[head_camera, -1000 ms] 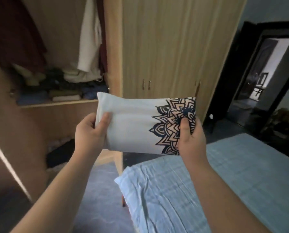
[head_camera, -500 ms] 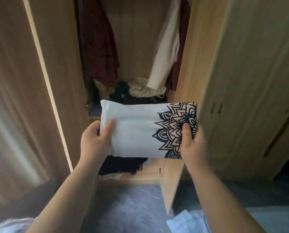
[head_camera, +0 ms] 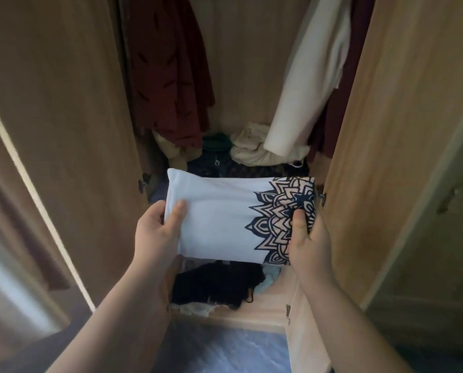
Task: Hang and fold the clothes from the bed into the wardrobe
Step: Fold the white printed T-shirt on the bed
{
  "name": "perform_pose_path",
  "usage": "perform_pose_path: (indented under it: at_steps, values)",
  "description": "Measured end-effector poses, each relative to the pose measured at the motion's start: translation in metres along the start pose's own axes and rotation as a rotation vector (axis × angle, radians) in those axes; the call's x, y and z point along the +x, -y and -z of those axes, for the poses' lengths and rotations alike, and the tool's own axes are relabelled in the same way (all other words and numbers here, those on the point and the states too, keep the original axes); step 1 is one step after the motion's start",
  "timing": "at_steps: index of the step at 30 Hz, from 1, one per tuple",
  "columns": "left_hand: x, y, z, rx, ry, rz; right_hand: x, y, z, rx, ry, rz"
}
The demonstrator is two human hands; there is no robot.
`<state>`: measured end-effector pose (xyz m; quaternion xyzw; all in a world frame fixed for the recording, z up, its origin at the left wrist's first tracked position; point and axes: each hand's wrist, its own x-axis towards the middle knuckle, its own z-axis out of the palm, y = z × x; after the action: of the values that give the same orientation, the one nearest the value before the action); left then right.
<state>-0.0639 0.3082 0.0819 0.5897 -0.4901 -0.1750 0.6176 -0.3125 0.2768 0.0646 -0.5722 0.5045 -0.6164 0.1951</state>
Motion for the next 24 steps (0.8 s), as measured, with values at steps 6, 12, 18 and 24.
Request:
perform_pose_path:
  at_steps: [6, 12, 18, 24]
  values:
    - [0.075, 0.037, -0.063, 0.071, -0.053, 0.087, 0.088, -0.066, -0.054, -0.019, 0.081, -0.077]
    - [0.131, 0.101, -0.097, 0.062, -0.030, 0.197, 0.131, -0.124, -0.110, -0.047, 0.184, -0.150]
    - [0.225, 0.162, -0.138, 0.054, 0.052, 0.212, 0.198, -0.176, -0.182, -0.136, 0.134, -0.197]
    - [0.329, 0.231, -0.175, 0.076, 0.150, 0.281, 0.253, -0.213, -0.256, -0.195, 0.091, -0.298]
